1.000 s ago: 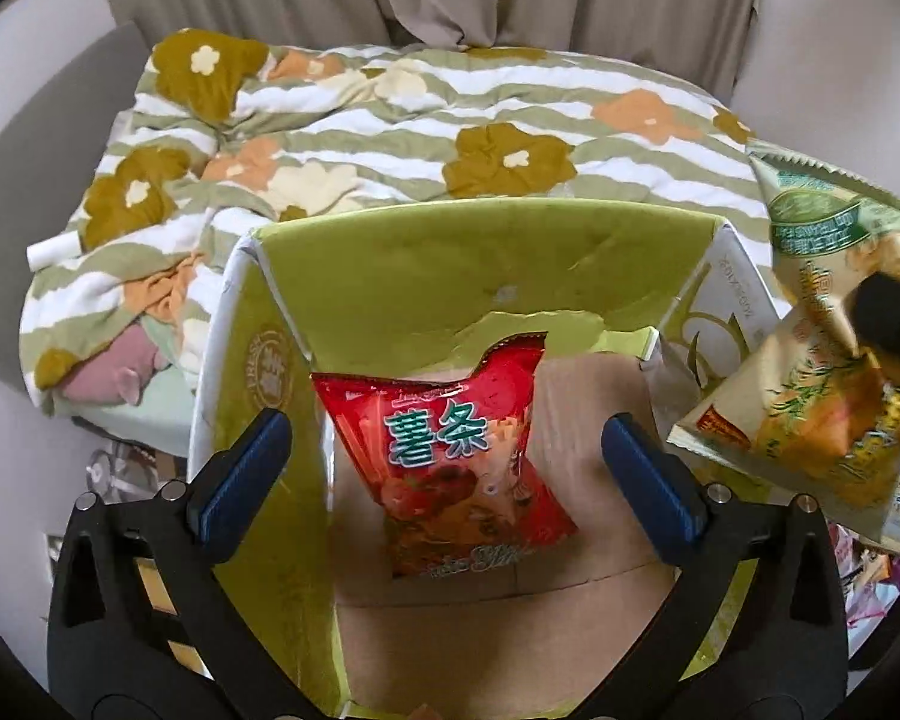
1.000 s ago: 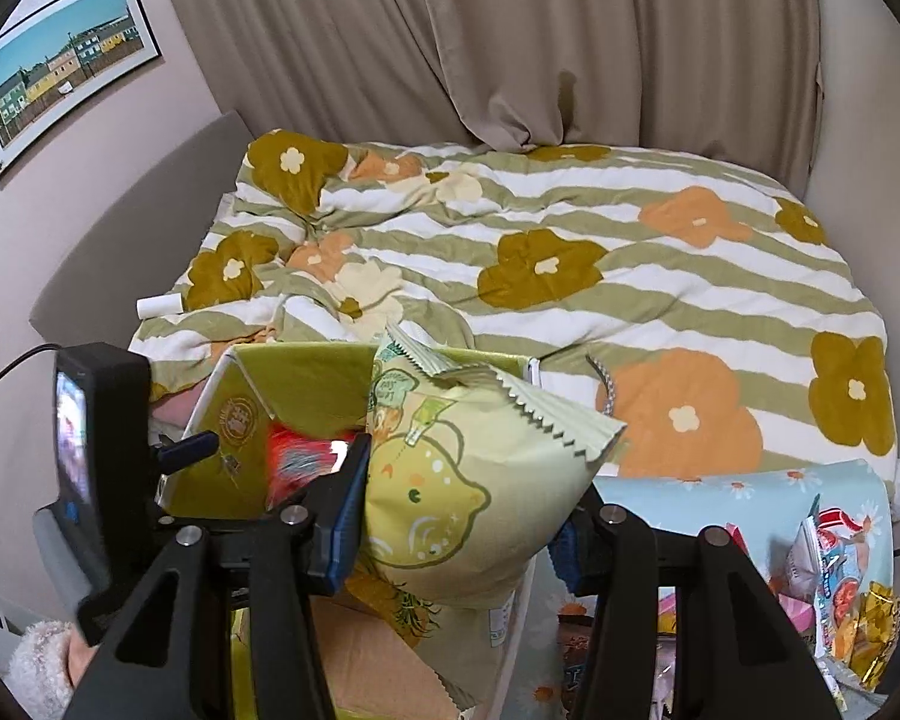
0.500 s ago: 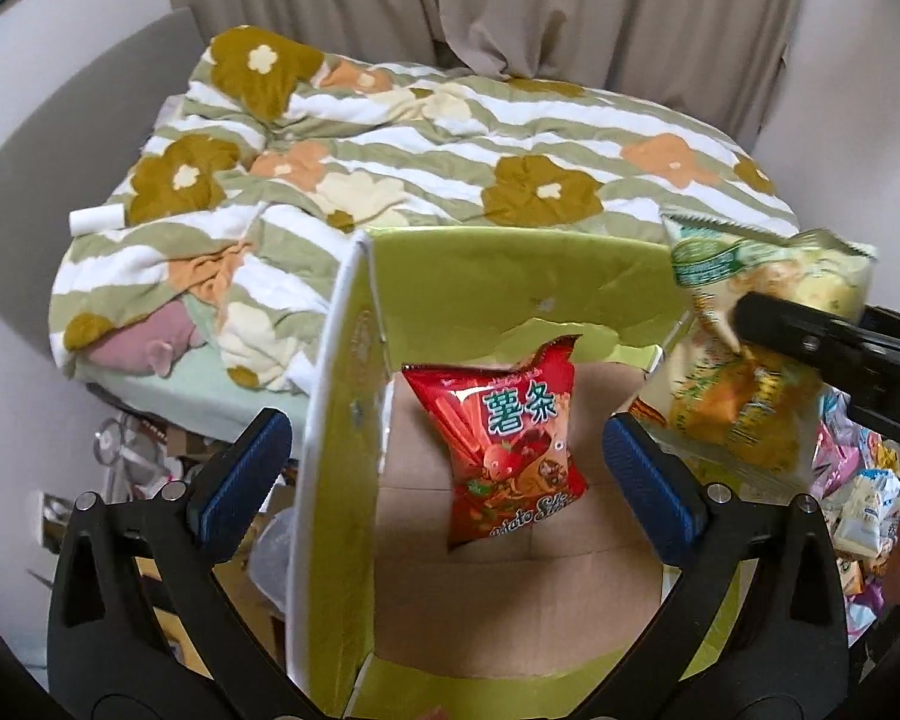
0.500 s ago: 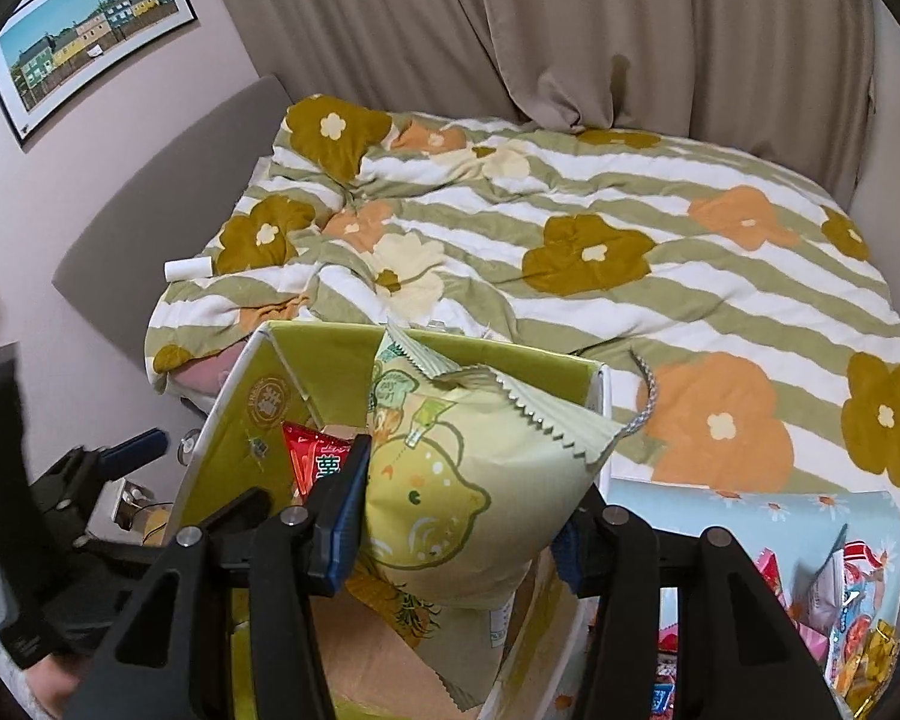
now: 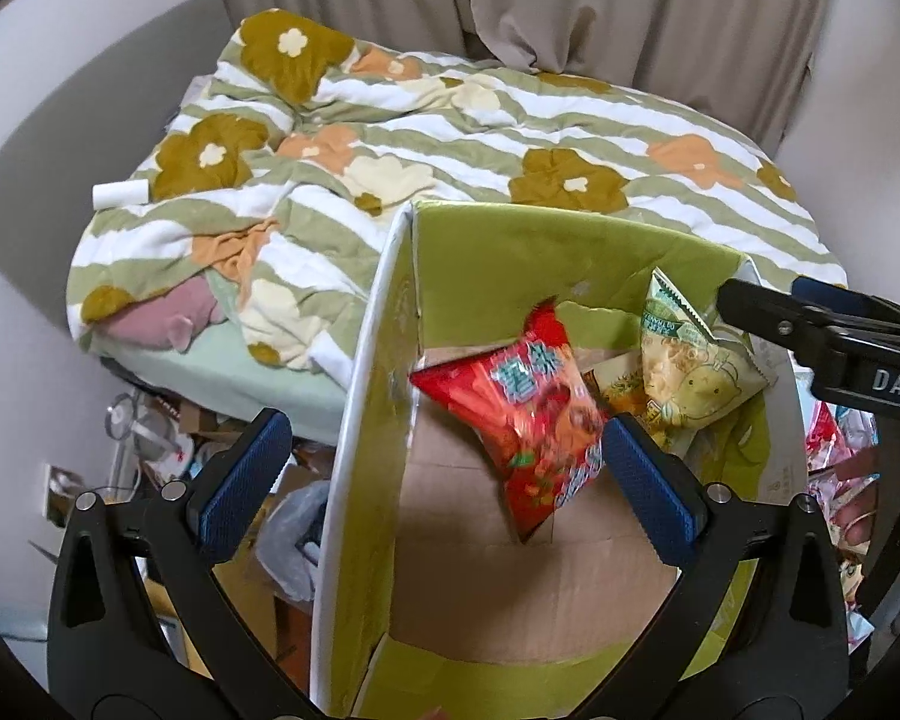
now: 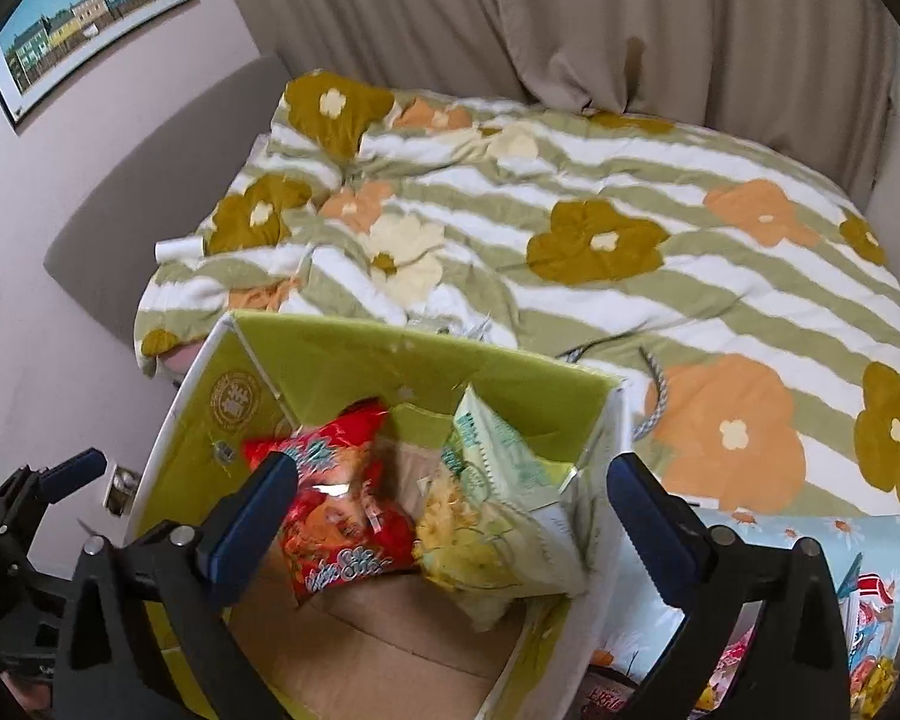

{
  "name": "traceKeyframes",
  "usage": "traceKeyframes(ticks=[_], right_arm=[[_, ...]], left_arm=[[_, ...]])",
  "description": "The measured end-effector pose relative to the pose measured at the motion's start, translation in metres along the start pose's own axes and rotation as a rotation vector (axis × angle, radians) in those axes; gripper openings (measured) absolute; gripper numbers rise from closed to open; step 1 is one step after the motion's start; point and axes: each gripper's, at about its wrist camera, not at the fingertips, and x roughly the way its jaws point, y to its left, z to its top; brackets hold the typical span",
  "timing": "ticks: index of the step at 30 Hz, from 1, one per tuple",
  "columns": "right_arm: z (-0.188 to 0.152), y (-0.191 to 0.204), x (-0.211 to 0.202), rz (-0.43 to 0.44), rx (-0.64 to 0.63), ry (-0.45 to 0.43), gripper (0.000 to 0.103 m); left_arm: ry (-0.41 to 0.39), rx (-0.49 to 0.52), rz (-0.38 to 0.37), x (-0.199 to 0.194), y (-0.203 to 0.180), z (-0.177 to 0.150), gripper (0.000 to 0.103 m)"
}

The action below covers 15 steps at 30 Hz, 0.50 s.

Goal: Organize snacks
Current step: 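Carry both bags over the box and open both tools to drop them in, then move both tools back to the snack pile and reach into it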

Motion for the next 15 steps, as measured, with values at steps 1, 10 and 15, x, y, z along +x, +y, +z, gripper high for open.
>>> traceKeyframes(ticks=[1, 10, 15], right_arm=[[-0.001, -0.001, -0.002, 0.0, -0.004, 0.002, 0.103], [-0.01, 0.006, -0.038, 0.003, -0.009, -0.049, 0.103], [-0.021, 0.012, -0.075, 0.005, 0.014, -0.115, 0.103]], left_arm=[[0.0, -0.001, 0.0, -0.001, 0.001, -0.001, 0.103], [-0.031, 0.015, -0.008, -0.021, -0.003, -0.001, 0.103], [-0.093, 0.052, -0.019, -0.056, -0.011, 0.001, 0.103]])
